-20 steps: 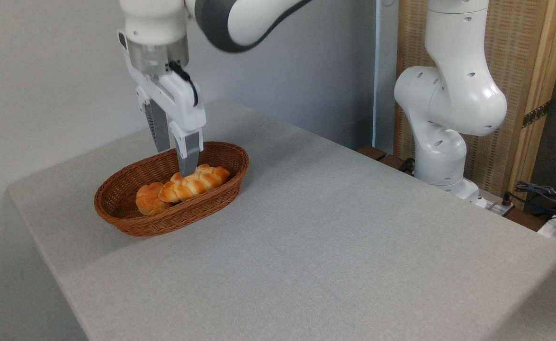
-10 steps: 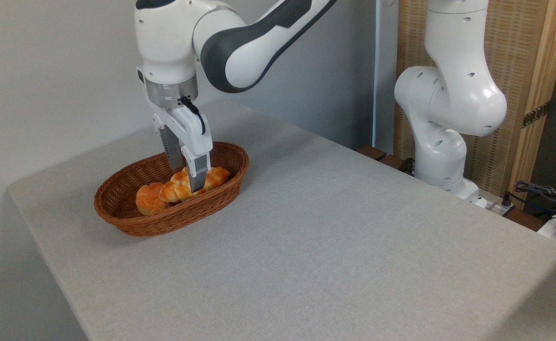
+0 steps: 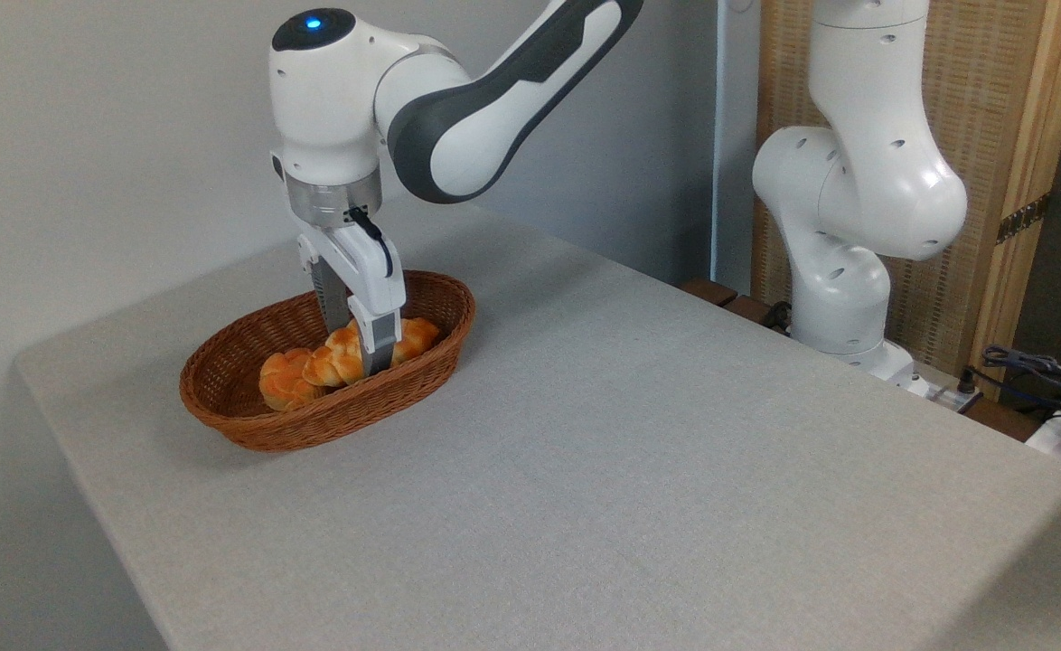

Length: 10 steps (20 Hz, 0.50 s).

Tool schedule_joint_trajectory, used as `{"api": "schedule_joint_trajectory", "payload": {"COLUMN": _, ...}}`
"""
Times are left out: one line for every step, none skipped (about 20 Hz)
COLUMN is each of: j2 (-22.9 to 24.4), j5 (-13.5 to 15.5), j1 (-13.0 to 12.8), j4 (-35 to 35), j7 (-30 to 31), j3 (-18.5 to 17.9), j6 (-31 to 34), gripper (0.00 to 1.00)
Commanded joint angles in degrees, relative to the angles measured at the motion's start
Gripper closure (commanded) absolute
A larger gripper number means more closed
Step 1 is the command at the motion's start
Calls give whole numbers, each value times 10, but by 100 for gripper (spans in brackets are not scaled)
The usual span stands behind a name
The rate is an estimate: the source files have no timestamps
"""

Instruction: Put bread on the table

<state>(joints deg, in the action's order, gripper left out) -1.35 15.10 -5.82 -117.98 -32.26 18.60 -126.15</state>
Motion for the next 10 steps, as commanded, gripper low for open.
{"api": "schedule_joint_trajectory", "payload": {"j2": 4, "j5": -1, "j1": 0, "j4": -3, "j7": 7, "j3": 1, "j6": -12, "gripper": 67}}
{"api": "schedule_joint_trajectory", "payload": {"j2": 4, "j5": -1, "j1": 0, "j4": -3, "j7": 7, "j3": 2, "j6": -11, "gripper": 67}}
{"api": "schedule_joint_trajectory", "payload": {"j2": 4, "j5": -1, "j1": 0, "j4": -2, "j7": 7, "j3": 2, "j6": -12, "gripper": 67}}
{"api": "schedule_joint_trajectory", "payload": {"j2": 4, "j5": -1, "j1": 0, "j4": -2, "j7": 7, "j3": 1, "j6": -11, "gripper": 67}}
{"api": "schedule_joint_trajectory", "payload": {"j2": 4, "j5": -1, "j1": 0, "j4": -2, "j7": 7, "j3": 2, "j6": -11, "gripper": 67}}
{"api": "schedule_joint_trajectory", "payload": {"j2": 4, "j5": -1, "j1": 0, "j4": -2, "j7": 7, "j3": 2, "j6": -11, "gripper": 67}}
{"api": "schedule_joint_trajectory", "payload": {"j2": 4, "j5": -1, "j1": 0, "j4": -2, "j7": 7, "j3": 1, "j6": -11, "gripper": 67}}
{"api": "schedule_joint_trajectory", "payload": {"j2": 5, "j5": -1, "j1": 0, "j4": -1, "j7": 7, "j3": 1, "j6": -11, "gripper": 67}}
{"api": "schedule_joint_trajectory", "payload": {"j2": 6, "j5": -1, "j1": 0, "j4": 2, "j7": 6, "j3": 1, "j6": -10, "gripper": 67}}
{"api": "schedule_joint_trajectory", "payload": {"j2": 9, "j5": -2, "j1": 1, "j4": 6, "j7": 6, "j3": 0, "j6": -7, "gripper": 67}}
